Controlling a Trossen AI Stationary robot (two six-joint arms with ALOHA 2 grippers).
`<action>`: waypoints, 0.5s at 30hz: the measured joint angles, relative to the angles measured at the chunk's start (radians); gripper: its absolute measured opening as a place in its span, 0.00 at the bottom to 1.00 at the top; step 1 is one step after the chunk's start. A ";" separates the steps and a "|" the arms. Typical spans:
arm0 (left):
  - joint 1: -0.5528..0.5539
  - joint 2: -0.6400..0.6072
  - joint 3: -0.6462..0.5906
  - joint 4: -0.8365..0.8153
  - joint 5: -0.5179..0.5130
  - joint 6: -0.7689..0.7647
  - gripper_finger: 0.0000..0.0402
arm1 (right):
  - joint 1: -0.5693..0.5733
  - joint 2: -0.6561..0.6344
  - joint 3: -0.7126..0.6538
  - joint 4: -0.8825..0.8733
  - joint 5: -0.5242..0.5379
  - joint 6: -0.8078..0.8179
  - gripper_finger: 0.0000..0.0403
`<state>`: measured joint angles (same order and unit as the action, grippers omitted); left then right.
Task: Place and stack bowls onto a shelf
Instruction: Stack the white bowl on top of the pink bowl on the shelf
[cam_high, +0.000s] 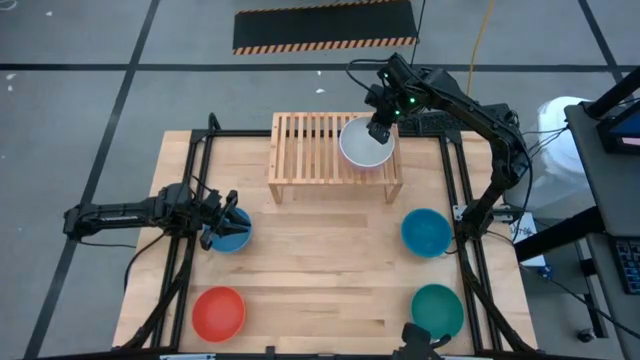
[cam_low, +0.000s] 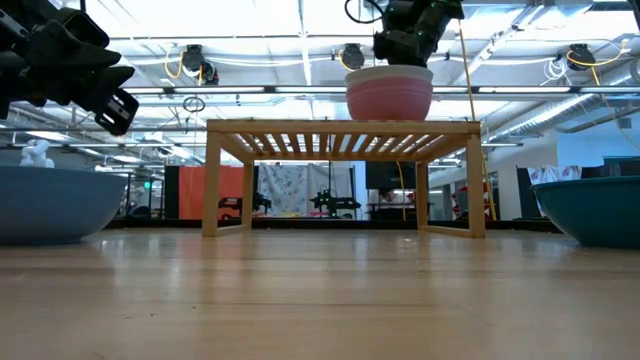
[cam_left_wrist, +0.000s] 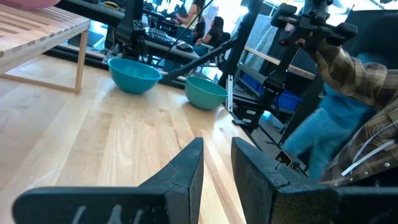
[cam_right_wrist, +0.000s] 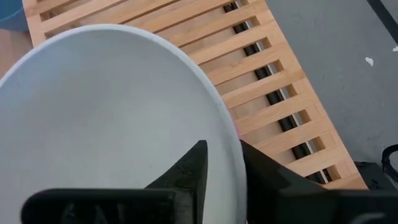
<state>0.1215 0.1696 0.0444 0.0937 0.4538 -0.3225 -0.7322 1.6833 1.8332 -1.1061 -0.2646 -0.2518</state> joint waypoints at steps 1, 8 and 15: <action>0.000 0.000 0.000 0.000 0.000 0.000 0.22 | 0.000 0.000 0.000 0.000 0.000 0.002 0.20; 0.000 0.000 0.000 0.000 0.000 0.000 0.22 | 0.006 -0.009 0.000 -0.001 0.000 0.004 0.24; 0.000 0.000 0.000 0.000 0.000 0.000 0.22 | 0.014 -0.051 0.000 0.007 0.000 -0.001 0.25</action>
<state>0.1218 0.1696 0.0444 0.0938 0.4540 -0.3224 -0.7181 1.6326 1.8332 -1.0993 -0.2647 -0.2527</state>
